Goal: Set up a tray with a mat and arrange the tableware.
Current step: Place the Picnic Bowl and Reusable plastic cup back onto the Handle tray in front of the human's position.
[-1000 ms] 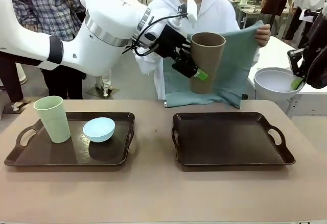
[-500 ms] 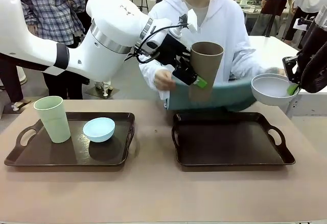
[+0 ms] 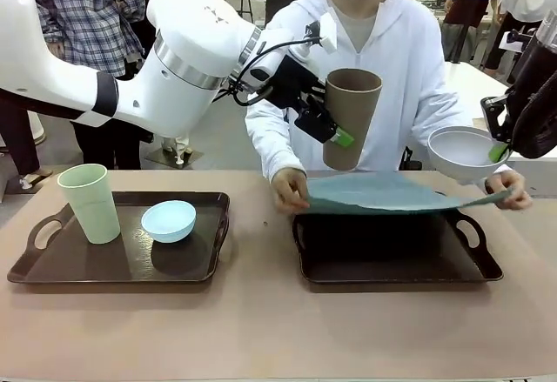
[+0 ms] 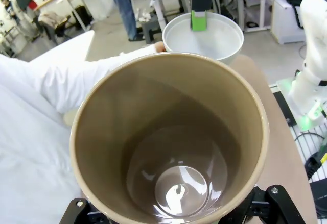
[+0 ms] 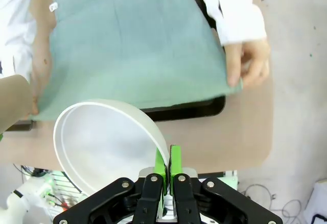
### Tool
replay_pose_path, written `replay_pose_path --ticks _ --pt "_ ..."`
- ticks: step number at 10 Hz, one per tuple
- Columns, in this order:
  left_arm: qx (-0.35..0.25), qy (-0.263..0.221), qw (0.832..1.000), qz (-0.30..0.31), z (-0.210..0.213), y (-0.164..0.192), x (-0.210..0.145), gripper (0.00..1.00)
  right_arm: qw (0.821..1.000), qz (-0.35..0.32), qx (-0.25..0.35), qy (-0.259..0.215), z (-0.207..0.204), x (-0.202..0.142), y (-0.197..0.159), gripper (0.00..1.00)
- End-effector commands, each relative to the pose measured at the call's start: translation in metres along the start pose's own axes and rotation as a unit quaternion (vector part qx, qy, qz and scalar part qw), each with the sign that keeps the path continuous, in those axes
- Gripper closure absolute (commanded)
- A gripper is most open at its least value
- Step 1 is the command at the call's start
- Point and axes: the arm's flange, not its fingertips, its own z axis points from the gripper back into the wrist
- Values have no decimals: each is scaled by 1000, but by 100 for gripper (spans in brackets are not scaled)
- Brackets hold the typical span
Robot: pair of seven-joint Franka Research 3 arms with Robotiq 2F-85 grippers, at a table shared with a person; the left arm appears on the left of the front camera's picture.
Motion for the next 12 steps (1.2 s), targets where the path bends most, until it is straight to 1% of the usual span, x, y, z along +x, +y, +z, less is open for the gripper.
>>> replay_pose_path --ticks 1,12 --pt "-5 -4 1000 -8 3 0 1 72 1000 4 1 -7 -1 0 0 100" --pt "-5 -4 1000 -8 3 0 1 72 1000 4 1 -7 -1 0 0 100"
